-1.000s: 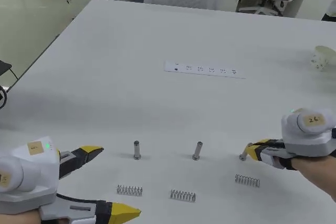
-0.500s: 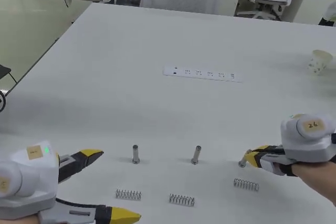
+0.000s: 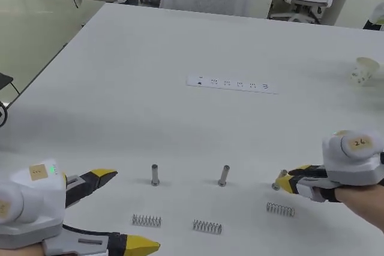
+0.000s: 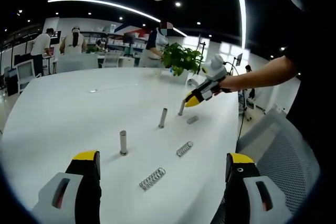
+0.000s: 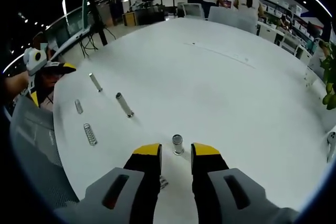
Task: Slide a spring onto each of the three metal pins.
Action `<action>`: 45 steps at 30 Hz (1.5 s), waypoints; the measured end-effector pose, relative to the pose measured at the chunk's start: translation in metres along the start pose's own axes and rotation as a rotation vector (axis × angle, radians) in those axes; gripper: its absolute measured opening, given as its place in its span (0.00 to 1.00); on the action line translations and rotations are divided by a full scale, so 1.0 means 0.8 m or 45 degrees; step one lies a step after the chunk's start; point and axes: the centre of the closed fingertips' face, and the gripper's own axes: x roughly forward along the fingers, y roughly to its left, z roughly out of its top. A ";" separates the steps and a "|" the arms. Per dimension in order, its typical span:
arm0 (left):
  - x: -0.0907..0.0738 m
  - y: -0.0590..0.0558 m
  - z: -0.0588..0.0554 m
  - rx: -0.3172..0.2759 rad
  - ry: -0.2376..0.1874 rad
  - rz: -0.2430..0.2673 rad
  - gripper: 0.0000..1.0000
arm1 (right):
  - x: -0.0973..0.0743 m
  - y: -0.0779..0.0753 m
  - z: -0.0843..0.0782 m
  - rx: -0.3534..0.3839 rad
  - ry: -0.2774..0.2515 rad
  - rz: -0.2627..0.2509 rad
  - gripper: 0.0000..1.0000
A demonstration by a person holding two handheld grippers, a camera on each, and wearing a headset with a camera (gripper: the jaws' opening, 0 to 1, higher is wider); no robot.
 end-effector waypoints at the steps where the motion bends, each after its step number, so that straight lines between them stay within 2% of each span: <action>1: 0.000 0.000 0.000 -0.001 -0.001 0.001 0.97 | -0.001 -0.001 0.000 -0.005 -0.005 0.001 0.21; 10: -0.001 0.001 -0.001 -0.001 0.000 0.005 0.97 | -0.015 0.005 -0.005 -0.036 0.007 0.019 0.20; 12: -0.001 0.000 -0.001 -0.001 0.005 0.003 0.97 | -0.019 0.011 -0.006 -0.052 0.003 0.040 0.20; 15: -0.001 0.000 0.000 -0.004 -0.002 0.008 0.97 | -0.023 0.024 -0.008 -0.130 0.003 0.094 0.20; 19: -0.001 -0.001 0.001 -0.004 -0.006 0.008 0.97 | -0.021 0.029 -0.024 -0.282 0.071 0.127 0.20; 24: 0.000 -0.002 0.003 -0.009 -0.011 0.007 0.97 | -0.021 0.043 -0.036 -0.398 0.111 0.176 0.20; 29: 0.001 -0.003 0.002 -0.011 -0.010 0.008 0.96 | -0.018 0.045 -0.044 -0.459 0.146 0.199 0.20; 35: 0.000 -0.004 0.003 -0.010 -0.009 0.009 0.96 | -0.013 0.043 -0.051 -0.484 0.179 0.217 0.19; 40: -0.001 -0.003 0.003 -0.012 -0.008 0.013 0.96 | -0.006 0.042 -0.064 -0.572 0.242 0.239 0.16; 45: -0.001 -0.003 0.001 -0.013 -0.004 0.012 0.96 | 0.002 0.043 -0.068 -0.594 0.284 0.252 0.14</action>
